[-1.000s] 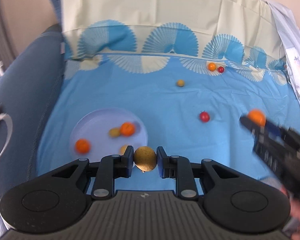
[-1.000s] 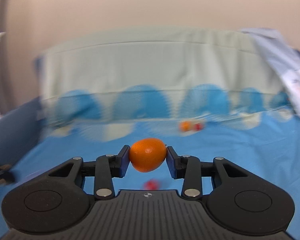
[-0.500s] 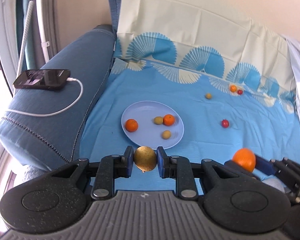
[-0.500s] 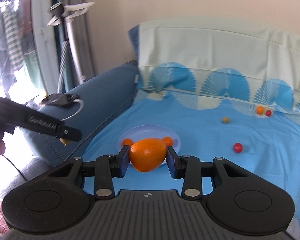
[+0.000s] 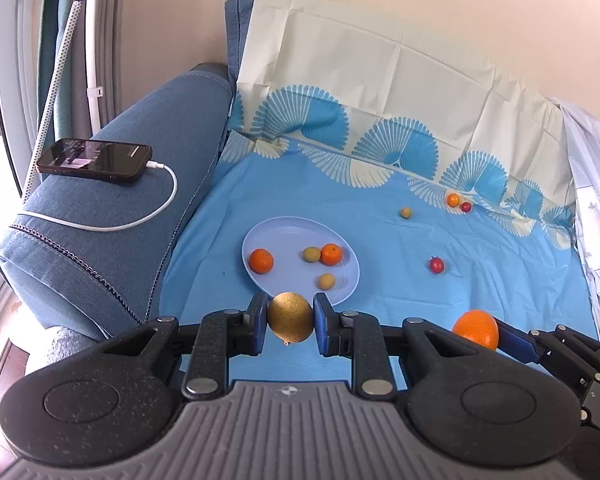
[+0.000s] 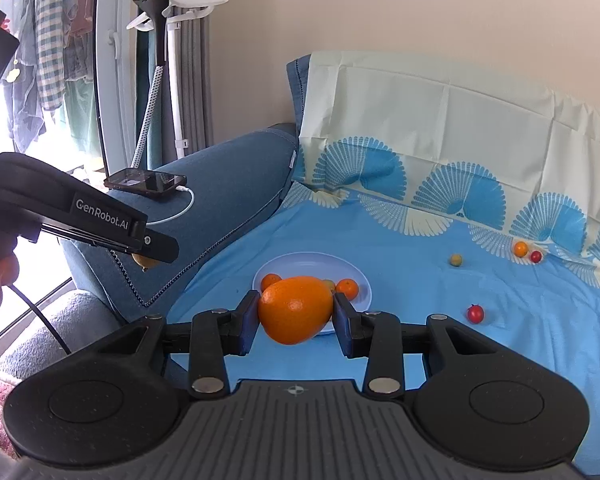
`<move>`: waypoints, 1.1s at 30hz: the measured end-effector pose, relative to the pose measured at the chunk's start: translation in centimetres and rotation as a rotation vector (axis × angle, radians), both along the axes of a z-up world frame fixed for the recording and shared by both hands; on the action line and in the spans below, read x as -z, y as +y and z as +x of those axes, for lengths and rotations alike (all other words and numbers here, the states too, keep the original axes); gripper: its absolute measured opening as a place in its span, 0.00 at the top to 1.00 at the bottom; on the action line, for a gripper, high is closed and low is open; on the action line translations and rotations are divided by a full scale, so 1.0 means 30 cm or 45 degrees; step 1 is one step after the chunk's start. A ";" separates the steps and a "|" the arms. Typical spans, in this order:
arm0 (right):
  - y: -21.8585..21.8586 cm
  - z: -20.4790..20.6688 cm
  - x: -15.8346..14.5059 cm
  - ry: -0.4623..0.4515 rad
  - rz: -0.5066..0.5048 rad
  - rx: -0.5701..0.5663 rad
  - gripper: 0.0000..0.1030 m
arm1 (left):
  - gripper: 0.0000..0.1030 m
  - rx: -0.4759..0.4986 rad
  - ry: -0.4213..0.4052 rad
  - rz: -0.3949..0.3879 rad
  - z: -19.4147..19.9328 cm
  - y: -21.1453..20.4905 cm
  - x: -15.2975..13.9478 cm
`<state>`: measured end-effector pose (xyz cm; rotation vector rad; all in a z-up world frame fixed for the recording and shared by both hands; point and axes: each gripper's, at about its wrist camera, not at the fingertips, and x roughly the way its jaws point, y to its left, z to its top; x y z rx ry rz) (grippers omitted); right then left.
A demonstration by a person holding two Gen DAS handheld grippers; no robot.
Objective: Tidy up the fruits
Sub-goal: 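Carry both fruits over the blue plate and open both tools to release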
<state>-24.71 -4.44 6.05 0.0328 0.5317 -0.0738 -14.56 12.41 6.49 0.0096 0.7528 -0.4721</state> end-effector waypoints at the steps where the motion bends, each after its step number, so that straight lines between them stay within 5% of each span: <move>1: 0.002 0.002 -0.001 0.001 -0.002 -0.002 0.61 | 0.74 -0.002 -0.001 -0.001 0.002 0.001 0.000; 33: -0.075 0.121 0.062 0.104 0.053 0.012 0.61 | 0.74 -0.039 0.087 0.037 0.167 -0.052 0.070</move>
